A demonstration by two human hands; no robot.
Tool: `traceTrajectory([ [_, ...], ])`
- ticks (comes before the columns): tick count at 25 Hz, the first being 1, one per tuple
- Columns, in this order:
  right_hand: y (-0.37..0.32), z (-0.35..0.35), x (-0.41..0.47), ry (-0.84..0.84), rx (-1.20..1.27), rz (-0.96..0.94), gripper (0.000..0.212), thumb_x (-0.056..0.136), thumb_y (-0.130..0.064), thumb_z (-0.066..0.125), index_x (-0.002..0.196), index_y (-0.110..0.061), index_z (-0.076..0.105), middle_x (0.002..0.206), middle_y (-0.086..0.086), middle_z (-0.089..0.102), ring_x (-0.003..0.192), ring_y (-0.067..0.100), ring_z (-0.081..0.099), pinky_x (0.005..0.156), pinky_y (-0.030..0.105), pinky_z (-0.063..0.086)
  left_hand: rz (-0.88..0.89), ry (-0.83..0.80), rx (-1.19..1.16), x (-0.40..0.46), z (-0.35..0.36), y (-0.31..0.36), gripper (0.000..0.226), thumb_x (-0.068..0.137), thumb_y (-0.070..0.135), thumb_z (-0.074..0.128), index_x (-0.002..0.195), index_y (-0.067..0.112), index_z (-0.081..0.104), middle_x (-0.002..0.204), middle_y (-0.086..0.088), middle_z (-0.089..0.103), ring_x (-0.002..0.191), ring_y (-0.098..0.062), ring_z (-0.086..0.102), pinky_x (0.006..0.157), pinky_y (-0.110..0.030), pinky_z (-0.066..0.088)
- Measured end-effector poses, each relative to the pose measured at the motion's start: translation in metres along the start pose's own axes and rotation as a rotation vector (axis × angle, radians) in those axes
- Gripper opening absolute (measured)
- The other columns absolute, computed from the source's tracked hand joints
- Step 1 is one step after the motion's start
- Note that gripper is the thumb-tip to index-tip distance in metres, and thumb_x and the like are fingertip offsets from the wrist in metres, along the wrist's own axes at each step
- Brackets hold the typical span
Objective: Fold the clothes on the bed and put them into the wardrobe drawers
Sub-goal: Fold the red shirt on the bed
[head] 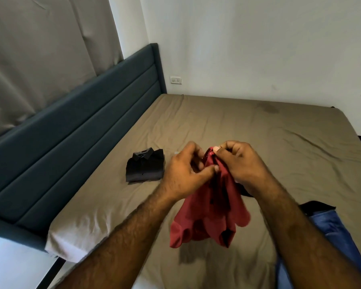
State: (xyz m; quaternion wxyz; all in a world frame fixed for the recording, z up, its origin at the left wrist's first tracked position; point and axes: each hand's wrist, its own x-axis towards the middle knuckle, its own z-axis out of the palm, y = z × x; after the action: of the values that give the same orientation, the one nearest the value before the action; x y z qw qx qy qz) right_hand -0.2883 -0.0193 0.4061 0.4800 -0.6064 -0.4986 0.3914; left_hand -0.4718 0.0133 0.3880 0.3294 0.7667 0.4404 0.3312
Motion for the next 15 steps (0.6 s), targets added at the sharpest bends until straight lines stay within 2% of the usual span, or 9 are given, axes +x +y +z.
traceTrajectory([
  [2, -0.009, -0.007, 0.000, -0.058, 0.233, 0.119, 0.025, 0.101, -0.028, 0.069, 0.088, -0.007, 0.075, 0.078, 0.018, 0.074, 0.067, 0.030, 0.063, 0.070, 0.046, 0.055, -0.130, -0.231, -0.134, 0.000, 0.007, -0.007, 0.038, 0.082, 0.039, 0.088, 0.107, 0.023, 0.065, 0.097, -0.002, 0.073, 0.088, -0.018, 0.074, 0.081, -0.042, 0.065],
  [3, -0.013, -0.011, -0.001, -0.076, 0.294, 0.150, 0.023, 0.101, -0.022, 0.069, 0.091, -0.003, 0.075, 0.078, 0.019, 0.073, 0.067, 0.030, 0.064, 0.070, 0.042, 0.057, -0.159, -0.249, -0.170, -0.001, 0.013, -0.012, 0.034, 0.084, 0.031, 0.087, 0.108, 0.018, 0.067, 0.101, -0.006, 0.075, 0.092, -0.020, 0.075, 0.086, -0.047, 0.064],
  [5, -0.018, -0.025, -0.002, -0.085, 0.363, 0.169, 0.016, 0.100, -0.012, 0.067, 0.095, 0.001, 0.074, 0.077, 0.014, 0.072, 0.065, 0.023, 0.065, 0.062, 0.032, 0.059, -0.211, -0.159, -0.329, 0.004, 0.017, -0.021, 0.018, 0.089, 0.013, 0.082, 0.102, 0.008, 0.071, 0.098, -0.014, 0.077, 0.088, -0.023, 0.074, 0.091, -0.052, 0.062],
  [7, -0.014, -0.044, 0.000, -0.073, 0.305, 0.176, 0.011, 0.097, -0.007, 0.069, 0.098, 0.002, 0.076, 0.081, 0.012, 0.074, 0.068, 0.019, 0.067, 0.059, 0.025, 0.058, -0.243, -0.104, -0.470, 0.013, 0.005, -0.024, 0.007, 0.092, 0.005, 0.077, 0.097, 0.004, 0.073, 0.090, -0.015, 0.075, 0.080, -0.023, 0.068, 0.084, -0.041, 0.061],
  [9, -0.008, -0.065, 0.000, -0.113, 0.082, 0.153, 0.006, 0.094, -0.006, 0.073, 0.095, -0.005, 0.079, 0.086, 0.009, 0.077, 0.075, 0.019, 0.069, 0.063, 0.022, 0.058, -0.202, -0.061, -0.330, 0.023, -0.017, -0.025, 0.004, 0.092, 0.010, 0.079, 0.094, 0.012, 0.076, 0.087, -0.007, 0.076, 0.077, -0.020, 0.067, 0.078, -0.035, 0.055],
  [12, -0.003, -0.083, 0.002, -0.196, -0.521, 0.115, 0.002, 0.089, -0.020, 0.083, 0.089, -0.021, 0.082, 0.084, -0.004, 0.080, 0.081, 0.015, 0.074, 0.073, 0.027, 0.057, -0.053, -0.001, 0.140, 0.029, -0.041, -0.023, 0.010, 0.091, 0.021, 0.079, 0.095, 0.031, 0.079, 0.087, 0.016, 0.077, 0.084, 0.001, 0.071, 0.081, -0.019, 0.053],
  [15, 0.001, -0.077, -0.001, -0.059, -0.896, 0.187, 0.028, 0.084, -0.049, 0.083, 0.076, -0.023, 0.076, 0.076, -0.004, 0.074, 0.075, 0.016, 0.069, 0.069, 0.034, 0.058, 0.098, 0.075, 0.399, 0.023, -0.040, -0.015, 0.013, 0.090, 0.027, 0.076, 0.101, 0.032, 0.080, 0.092, 0.017, 0.076, 0.087, -0.001, 0.069, 0.081, -0.021, 0.053],
])
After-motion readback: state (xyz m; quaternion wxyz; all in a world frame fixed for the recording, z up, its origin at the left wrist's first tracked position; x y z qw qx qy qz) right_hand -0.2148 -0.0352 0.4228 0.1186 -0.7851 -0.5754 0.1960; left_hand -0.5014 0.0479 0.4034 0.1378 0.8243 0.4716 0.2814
